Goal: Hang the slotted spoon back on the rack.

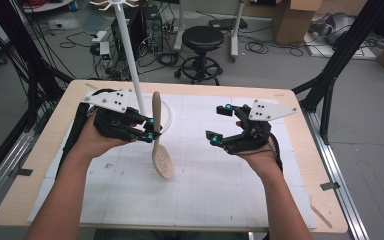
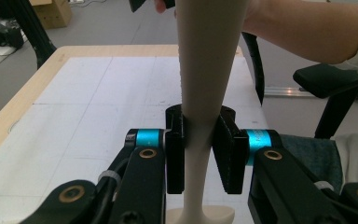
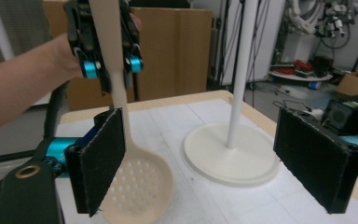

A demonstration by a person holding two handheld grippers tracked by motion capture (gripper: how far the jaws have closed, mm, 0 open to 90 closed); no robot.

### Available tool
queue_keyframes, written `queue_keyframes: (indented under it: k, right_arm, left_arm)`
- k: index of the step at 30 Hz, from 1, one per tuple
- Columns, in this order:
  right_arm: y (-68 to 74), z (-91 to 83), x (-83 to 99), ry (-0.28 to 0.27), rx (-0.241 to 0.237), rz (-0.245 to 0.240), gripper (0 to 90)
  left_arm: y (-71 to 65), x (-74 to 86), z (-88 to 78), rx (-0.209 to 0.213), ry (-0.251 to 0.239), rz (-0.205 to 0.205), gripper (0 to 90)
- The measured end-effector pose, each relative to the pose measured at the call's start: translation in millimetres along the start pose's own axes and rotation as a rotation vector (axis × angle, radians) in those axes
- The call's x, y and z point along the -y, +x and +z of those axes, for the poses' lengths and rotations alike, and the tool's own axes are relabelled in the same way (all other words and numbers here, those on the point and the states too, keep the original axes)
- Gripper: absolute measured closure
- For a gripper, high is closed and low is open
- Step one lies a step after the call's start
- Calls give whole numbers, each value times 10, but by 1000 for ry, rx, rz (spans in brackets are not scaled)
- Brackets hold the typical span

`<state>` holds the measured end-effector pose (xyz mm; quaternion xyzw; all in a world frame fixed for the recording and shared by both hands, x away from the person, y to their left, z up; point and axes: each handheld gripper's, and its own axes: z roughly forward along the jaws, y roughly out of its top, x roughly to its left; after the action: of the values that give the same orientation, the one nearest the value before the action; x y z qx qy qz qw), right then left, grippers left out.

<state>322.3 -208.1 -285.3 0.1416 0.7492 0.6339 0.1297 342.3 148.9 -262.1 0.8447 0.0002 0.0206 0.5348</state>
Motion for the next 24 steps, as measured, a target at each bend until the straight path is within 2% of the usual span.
queue_keyframes:
  k: [4,12,17,24]
  right_arm:
    - [23,102,-97,-12,-35,-10,163]
    - [66,229,-192,-10,-59,-31,164]
    - [88,283,-210,-21,-88,-24,164]
    - [134,414,-264,-43,-155,-6,176]
  left_arm:
    - [-1,-34,63,11,5,4,756]
    - [-3,-51,92,18,4,11,757]
    - [-6,-67,123,23,5,13,757]
    - [-14,-139,231,48,-1,27,757]
